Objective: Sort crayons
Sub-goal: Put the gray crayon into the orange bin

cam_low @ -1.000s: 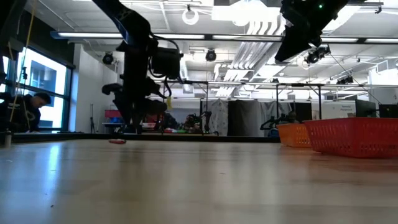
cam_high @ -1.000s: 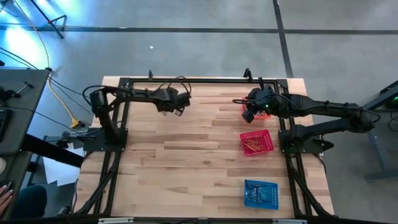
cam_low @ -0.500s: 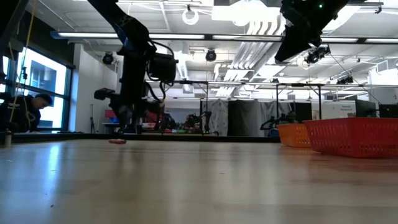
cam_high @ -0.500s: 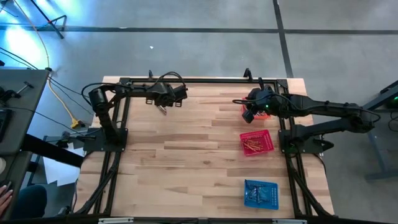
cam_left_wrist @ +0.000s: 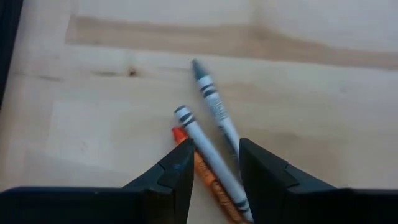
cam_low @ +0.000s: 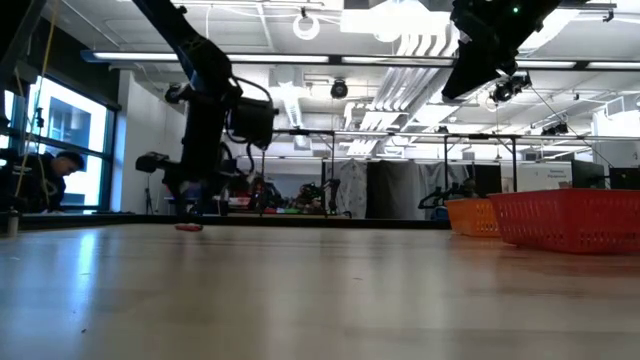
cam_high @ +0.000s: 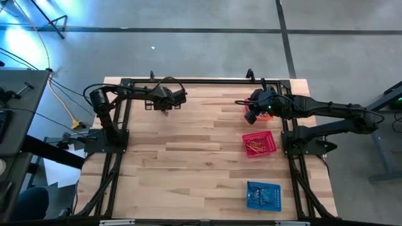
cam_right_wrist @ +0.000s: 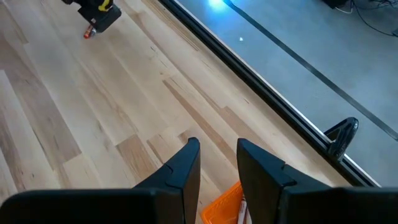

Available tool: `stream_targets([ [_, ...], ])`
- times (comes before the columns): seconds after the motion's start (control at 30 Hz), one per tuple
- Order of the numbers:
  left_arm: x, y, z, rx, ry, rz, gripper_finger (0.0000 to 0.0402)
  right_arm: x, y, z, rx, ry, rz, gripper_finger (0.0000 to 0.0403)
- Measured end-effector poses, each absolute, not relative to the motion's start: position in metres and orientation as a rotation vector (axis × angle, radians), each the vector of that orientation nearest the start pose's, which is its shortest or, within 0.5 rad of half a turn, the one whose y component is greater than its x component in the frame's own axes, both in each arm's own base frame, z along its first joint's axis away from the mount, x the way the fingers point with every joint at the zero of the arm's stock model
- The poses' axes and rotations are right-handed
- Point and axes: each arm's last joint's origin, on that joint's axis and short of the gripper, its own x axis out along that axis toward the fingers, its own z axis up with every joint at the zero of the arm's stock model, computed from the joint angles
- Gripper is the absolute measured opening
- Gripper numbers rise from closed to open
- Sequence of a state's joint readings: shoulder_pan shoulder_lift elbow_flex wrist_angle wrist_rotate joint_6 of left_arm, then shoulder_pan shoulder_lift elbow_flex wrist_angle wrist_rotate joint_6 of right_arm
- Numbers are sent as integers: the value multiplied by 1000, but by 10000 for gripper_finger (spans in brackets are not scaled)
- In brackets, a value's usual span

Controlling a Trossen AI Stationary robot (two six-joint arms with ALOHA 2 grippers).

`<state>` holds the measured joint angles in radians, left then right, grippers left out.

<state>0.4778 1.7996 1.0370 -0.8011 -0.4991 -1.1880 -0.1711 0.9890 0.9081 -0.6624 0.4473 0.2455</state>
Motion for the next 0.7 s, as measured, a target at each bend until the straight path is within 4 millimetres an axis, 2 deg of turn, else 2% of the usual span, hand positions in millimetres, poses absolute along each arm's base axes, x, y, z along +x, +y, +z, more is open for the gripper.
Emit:
stream_targets([
  [0.17, 253, 147, 129, -835, 935, 1604, 113, 188, -45, 300, 122, 671, -676, 98],
  [0.7, 254, 151, 128, -860, 914, 1580, 113, 188, -45, 300, 122, 670, -676, 98],
])
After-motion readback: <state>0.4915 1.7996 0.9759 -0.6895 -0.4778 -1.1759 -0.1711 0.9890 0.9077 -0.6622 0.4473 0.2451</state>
